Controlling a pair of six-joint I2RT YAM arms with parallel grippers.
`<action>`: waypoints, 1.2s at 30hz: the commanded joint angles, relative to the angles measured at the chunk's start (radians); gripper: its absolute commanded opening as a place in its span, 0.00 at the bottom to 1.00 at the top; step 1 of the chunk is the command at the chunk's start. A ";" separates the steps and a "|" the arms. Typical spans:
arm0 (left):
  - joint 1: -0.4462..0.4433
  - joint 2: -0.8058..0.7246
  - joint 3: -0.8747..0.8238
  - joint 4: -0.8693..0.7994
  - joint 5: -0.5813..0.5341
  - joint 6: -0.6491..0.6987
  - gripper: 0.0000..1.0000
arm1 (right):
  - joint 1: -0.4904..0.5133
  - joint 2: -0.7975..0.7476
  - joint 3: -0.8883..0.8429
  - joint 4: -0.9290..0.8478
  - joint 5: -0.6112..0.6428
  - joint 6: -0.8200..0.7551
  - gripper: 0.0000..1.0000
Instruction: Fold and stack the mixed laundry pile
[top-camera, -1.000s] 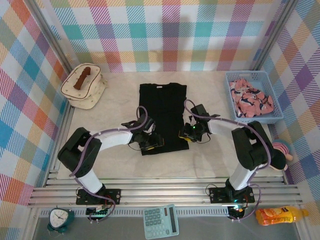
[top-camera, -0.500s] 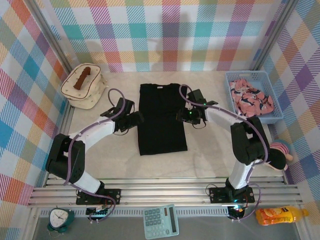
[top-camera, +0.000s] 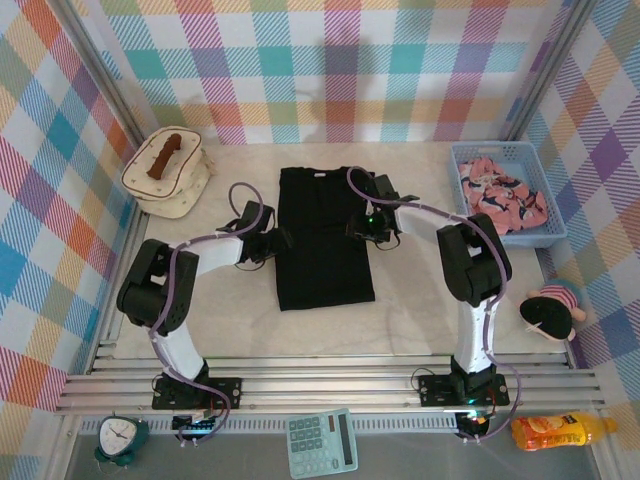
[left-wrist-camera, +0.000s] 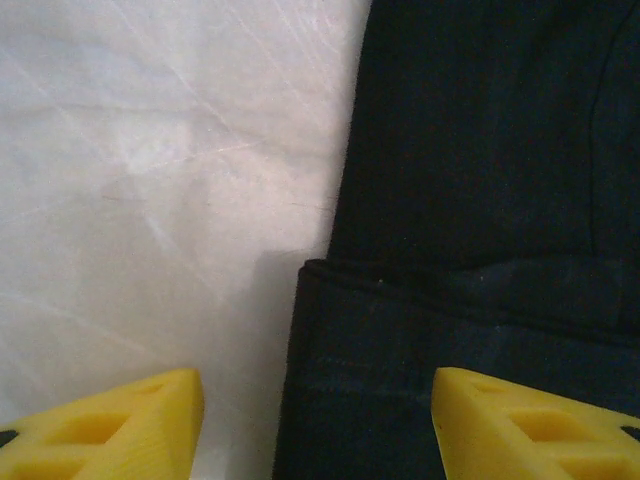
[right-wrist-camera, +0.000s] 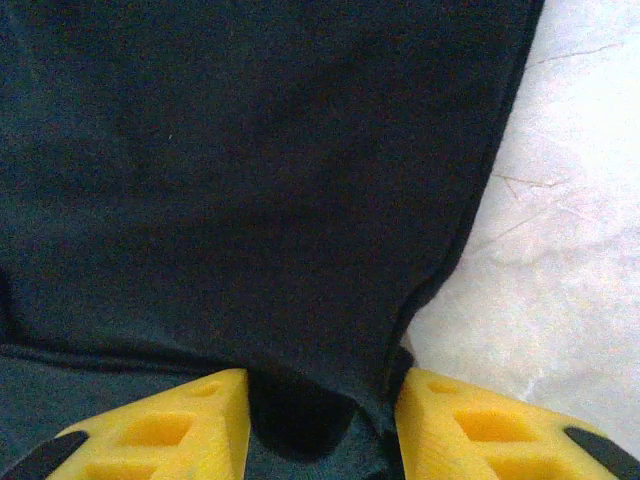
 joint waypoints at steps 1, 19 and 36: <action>0.007 0.018 0.005 0.087 0.061 -0.011 0.57 | 0.007 0.021 0.041 -0.009 0.001 -0.002 0.32; -0.024 -0.085 0.088 -0.029 0.055 0.083 0.00 | 0.003 -0.189 -0.047 -0.095 0.112 0.017 0.00; -0.028 0.043 0.160 -0.075 0.108 0.090 0.50 | -0.026 -0.142 -0.049 -0.136 0.114 0.044 0.43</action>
